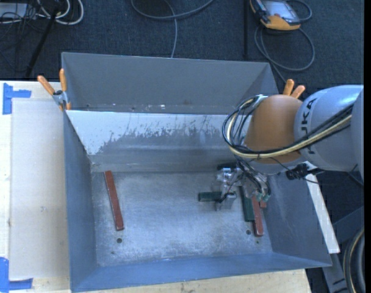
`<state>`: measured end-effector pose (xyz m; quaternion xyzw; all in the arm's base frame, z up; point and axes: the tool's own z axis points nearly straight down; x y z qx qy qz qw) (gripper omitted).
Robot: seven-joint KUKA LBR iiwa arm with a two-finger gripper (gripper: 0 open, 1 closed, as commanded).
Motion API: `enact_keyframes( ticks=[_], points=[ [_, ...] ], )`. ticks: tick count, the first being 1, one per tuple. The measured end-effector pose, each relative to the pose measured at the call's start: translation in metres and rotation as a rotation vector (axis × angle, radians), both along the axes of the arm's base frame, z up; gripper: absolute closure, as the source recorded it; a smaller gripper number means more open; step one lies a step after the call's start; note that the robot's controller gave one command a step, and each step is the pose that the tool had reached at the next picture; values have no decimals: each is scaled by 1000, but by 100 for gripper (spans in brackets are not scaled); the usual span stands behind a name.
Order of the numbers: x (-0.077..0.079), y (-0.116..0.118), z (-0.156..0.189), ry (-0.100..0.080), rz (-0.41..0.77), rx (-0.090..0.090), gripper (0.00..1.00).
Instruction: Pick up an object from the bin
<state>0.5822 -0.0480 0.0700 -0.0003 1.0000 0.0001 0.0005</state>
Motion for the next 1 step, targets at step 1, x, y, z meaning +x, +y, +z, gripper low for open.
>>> enact_keyframes(
  ticks=[1],
  points=[
    [-23,19,138,-7,102,-1,100]
  ],
)
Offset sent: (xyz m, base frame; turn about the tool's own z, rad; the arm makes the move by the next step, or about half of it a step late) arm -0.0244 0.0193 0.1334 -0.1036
